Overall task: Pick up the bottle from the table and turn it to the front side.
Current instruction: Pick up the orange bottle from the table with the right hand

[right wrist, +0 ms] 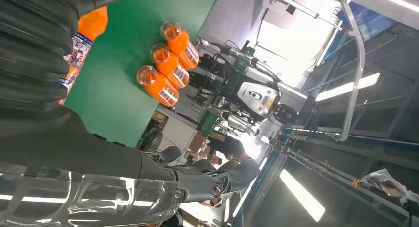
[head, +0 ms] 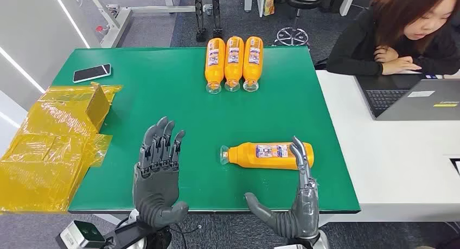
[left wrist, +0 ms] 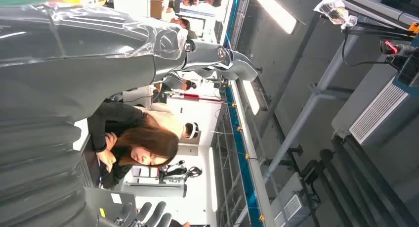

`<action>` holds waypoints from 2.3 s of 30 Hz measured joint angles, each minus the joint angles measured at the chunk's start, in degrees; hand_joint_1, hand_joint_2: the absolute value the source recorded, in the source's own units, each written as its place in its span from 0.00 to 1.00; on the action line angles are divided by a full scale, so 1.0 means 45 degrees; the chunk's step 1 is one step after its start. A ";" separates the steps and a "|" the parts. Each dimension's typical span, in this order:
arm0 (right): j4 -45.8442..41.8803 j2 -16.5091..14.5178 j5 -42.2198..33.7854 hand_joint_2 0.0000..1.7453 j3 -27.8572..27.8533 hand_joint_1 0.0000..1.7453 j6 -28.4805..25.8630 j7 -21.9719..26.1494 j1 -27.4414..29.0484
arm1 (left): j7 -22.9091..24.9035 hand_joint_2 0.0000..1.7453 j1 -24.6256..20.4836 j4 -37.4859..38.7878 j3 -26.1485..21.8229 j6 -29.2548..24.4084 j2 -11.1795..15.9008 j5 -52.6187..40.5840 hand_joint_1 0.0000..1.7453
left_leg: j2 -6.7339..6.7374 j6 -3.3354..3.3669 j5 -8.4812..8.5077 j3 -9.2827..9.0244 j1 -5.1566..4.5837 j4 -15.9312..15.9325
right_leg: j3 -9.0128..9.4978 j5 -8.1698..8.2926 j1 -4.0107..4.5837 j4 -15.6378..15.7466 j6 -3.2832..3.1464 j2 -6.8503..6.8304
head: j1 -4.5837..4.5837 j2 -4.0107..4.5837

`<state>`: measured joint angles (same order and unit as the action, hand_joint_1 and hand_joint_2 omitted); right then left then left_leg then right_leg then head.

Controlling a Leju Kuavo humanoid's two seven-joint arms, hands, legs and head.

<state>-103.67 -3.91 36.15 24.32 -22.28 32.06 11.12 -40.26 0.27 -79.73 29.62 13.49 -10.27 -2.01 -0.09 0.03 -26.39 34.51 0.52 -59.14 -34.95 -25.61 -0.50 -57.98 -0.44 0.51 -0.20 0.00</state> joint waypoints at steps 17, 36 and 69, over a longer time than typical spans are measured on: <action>-0.0062 0.0000 0.0012 1.00 0.0021 0.00 -0.0317 -0.0096 -0.0026 | 0.0000 1.00 -0.0001 0.0000 -0.0022 0.0022 -0.0010 0.0000 0.00 | 0.0000 0.0000 0.0000 0.0000 0.0000 0.0000 | 0.0001 0.0000 0.0000 0.0000 0.0000 0.0000 | 0.0000 0.0000; -0.0047 0.0000 -0.0161 1.00 0.0208 0.00 -0.0315 -0.0013 -0.0056 | 0.0000 1.00 0.0047 0.0000 -0.0245 -0.0074 -0.0006 0.0115 0.00 | 0.0001 0.0000 0.0000 0.0000 0.0000 0.0000 | 0.0000 0.0000 0.0000 0.0000 0.0000 0.0000 | 0.0000 0.0001; 0.3786 0.3327 0.8773 1.00 -0.0387 0.00 -0.0490 -0.5678 -0.6110 | 0.0000 1.00 -0.0106 0.0311 -0.0363 0.0429 -0.0091 0.0276 0.00 | 0.0004 0.0035 0.0026 0.0005 -0.0021 -0.0028 | 0.0008 0.0046 -0.0012 0.0001 0.0042 0.0006 | 0.0002 0.0000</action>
<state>-86.63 11.06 75.63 22.57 -24.49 6.52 -16.37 -40.26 -0.21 -78.34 27.98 15.41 -10.68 -0.77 -0.08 0.19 -26.27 34.54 0.43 -59.27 -34.92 -25.40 -0.56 -57.97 -0.25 0.54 -0.19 0.00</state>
